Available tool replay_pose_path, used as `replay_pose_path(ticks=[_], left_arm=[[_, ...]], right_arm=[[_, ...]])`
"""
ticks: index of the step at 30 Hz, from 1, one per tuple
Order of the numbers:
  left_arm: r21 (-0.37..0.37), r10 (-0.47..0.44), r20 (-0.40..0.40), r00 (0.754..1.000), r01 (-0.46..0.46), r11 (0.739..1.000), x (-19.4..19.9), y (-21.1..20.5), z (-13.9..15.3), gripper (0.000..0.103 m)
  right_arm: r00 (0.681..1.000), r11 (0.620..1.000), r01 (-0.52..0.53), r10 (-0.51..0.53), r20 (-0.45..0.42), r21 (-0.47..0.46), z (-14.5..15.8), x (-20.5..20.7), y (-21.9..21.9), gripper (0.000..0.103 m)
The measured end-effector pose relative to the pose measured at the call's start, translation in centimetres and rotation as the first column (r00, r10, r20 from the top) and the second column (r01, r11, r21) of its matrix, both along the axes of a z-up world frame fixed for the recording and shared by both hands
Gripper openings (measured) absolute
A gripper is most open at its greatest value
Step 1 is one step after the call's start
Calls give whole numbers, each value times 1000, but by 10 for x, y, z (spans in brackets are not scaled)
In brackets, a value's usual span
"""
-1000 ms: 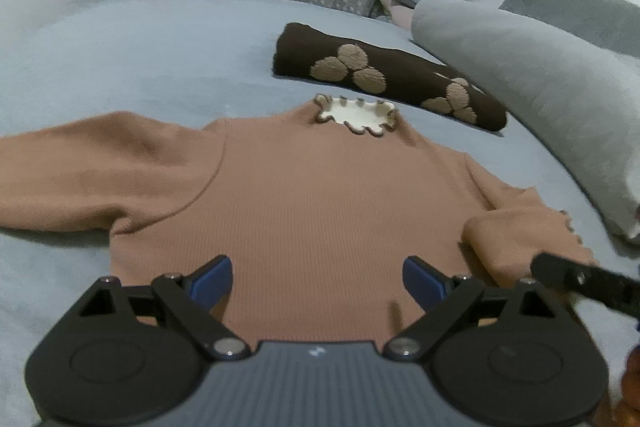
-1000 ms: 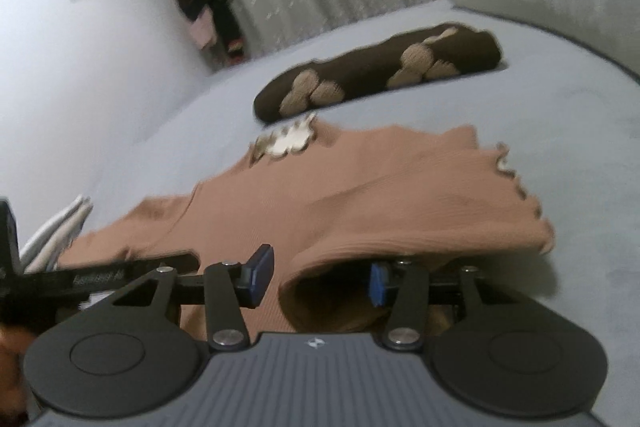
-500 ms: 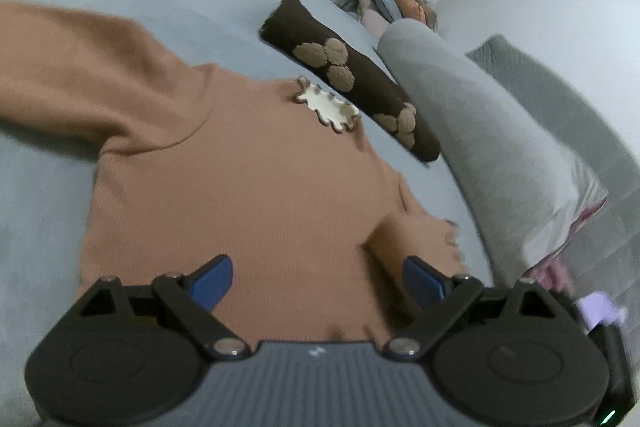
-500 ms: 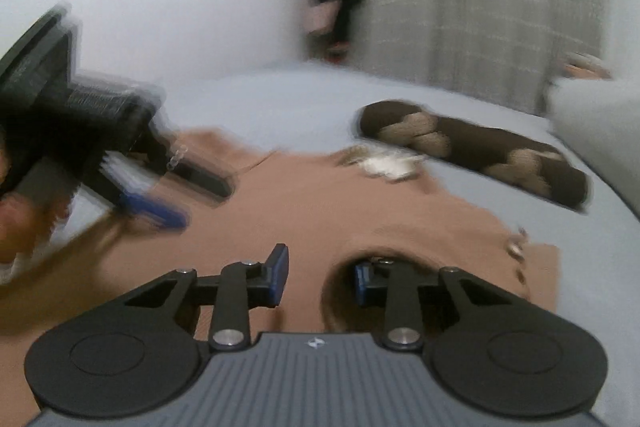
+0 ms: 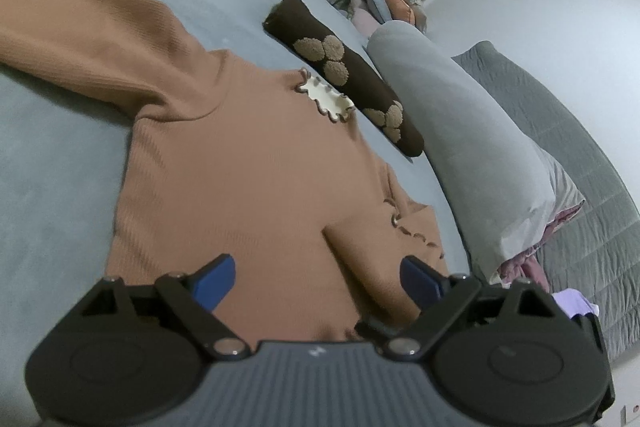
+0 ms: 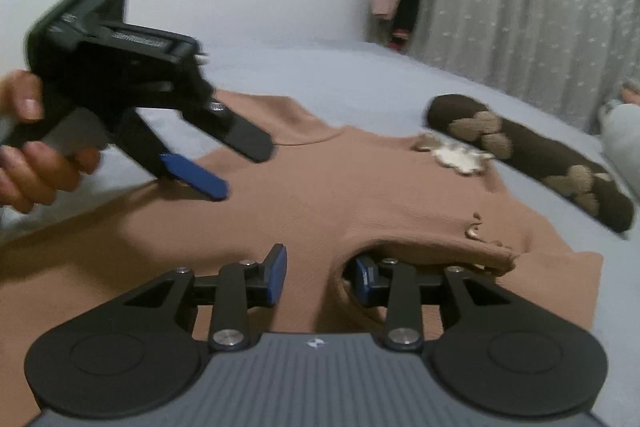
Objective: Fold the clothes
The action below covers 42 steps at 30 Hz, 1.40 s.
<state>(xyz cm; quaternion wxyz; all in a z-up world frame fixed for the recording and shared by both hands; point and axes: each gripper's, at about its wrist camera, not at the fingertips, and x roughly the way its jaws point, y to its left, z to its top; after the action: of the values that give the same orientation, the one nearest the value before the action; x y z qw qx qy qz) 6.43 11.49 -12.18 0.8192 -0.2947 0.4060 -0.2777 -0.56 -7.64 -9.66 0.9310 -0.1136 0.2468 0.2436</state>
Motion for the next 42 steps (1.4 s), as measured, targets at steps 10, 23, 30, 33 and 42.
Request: replay_pose_path(ticks=[10, 23, 30, 33, 42], left_arm=[[-54, -7, -29, 1000, 5, 999, -7, 6, -3, 91], [-171, -9, -105, 994, -9, 985, -7, 14, -14, 91], [-246, -20, -148, 989, -18, 969, -10, 21, -21, 91], [-265, -22, -159, 987, -21, 964, -11, 23, -22, 91], [-295, -53, -172, 984, 0, 955, -25, 38, -23, 86]], right_arm=[[977, 986, -156, 162, -136, 58, 6, -16, 5, 45], [995, 969, -23, 46, -87, 246, 3, -8, 0, 46], [965, 968, -252, 251, -69, -4, -6, -27, 39, 46], [954, 955, -294, 292, -76, -31, -6, -30, 43, 46], [985, 983, -171, 168, -38, -73, 6, -27, 10, 54]])
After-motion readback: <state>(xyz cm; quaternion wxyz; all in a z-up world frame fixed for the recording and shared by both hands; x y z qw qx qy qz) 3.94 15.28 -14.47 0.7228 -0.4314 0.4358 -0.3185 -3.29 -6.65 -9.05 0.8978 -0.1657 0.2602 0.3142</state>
